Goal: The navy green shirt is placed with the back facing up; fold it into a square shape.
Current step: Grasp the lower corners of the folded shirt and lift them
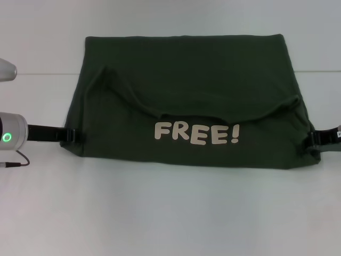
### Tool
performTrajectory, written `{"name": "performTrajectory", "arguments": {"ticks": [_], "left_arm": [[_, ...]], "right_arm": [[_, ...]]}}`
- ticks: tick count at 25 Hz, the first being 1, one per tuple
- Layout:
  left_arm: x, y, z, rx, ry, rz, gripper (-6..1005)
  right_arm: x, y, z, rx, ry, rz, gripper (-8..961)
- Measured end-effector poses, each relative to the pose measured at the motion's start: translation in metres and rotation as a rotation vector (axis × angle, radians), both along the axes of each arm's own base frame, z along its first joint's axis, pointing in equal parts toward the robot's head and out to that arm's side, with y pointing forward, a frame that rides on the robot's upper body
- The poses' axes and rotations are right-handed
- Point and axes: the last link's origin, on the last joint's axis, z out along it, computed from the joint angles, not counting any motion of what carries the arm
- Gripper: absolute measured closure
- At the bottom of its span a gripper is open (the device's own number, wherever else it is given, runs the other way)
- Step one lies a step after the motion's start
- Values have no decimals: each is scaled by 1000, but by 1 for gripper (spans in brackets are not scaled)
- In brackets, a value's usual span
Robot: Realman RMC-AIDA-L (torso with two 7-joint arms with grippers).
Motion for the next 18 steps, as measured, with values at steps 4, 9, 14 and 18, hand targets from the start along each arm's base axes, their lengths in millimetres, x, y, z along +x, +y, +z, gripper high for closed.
{"name": "performTrajectory", "arguments": {"ticks": [4,9,14,18], "left_arm": [[0,-1,0,-11,5,-13,980],[4,-6,0,-67,-6,-43,980],[8,-21,16,-144,-99,-39,981],[8,-42,29,-254,-174,-28,981]], "right_arm": [[-2,1,2,-8,-3,14,899],[-8,-5,7,-84,12,36,917],[-12,-22,18,-224,40,51,918],[-13,-40,23,-360,62,81,917]]}}
